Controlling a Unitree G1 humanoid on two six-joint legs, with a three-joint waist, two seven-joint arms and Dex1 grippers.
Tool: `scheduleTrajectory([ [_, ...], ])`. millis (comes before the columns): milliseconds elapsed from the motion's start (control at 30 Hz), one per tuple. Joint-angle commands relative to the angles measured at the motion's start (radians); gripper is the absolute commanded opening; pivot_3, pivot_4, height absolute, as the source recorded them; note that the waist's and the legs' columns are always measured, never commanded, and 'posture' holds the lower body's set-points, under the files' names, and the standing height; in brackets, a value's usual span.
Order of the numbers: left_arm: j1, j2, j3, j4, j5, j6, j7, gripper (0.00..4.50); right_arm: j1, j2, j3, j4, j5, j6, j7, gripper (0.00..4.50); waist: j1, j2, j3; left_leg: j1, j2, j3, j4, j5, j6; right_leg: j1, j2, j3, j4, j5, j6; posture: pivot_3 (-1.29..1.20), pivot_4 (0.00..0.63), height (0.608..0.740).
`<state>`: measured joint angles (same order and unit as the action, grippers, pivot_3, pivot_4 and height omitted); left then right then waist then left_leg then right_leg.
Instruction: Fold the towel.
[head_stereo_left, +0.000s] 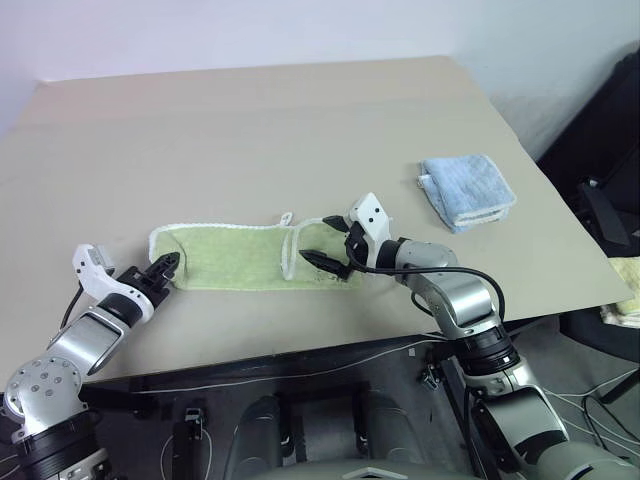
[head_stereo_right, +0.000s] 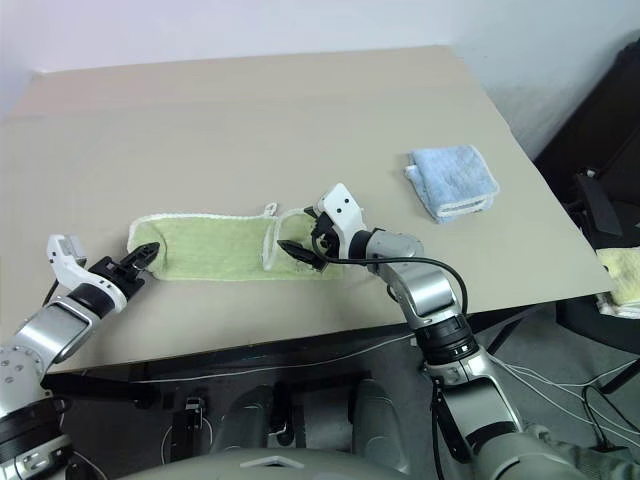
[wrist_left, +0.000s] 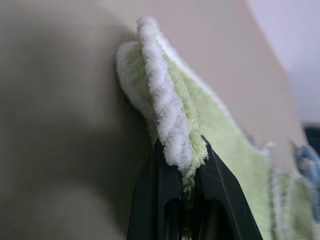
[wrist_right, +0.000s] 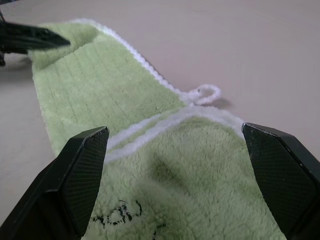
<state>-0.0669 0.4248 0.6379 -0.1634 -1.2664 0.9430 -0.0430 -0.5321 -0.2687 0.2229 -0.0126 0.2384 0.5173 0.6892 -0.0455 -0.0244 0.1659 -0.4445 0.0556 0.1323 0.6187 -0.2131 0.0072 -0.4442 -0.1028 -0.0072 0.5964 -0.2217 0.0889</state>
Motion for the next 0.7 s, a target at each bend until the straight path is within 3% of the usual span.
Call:
scheduleTrajectory([
  [33,0.031,0.039,-0.002,-0.034,-0.013,-0.011,-0.098,0.01,-0.011,-0.01,-0.027,-0.054,0.01,0.0,-0.003,4.5,0.0,0.0,0.0,0.0,0.0,0.0,0.0,0.0,0.0,0.0,0.0,0.0,0.0,0.0,0.0,0.0,0.15,0.74],
  [367,-0.054,0.16,-0.04,-0.058,-0.14,0.063,-0.211,0.01,-0.005,-0.031,-0.115,-0.113,0.112,0.075,0.009,4.5,0.002,0.0,0.0,0.0,-0.001,0.0,0.0,0.0,0.0,0.0,0.0,0.0,0.0,0.0,0.0,0.0,0.15,0.74],
  [700,-0.304,0.194,-0.263,-0.001,-0.095,0.114,-0.306,0.01,0.077,-0.093,-0.277,-0.155,0.174,0.091,-0.053,4.5,0.001,0.0,0.0,0.0,-0.005,0.0,0.002,0.0,0.001,0.002,0.0,0.0,0.0,0.0,0.001,0.0,0.15,0.74],
])
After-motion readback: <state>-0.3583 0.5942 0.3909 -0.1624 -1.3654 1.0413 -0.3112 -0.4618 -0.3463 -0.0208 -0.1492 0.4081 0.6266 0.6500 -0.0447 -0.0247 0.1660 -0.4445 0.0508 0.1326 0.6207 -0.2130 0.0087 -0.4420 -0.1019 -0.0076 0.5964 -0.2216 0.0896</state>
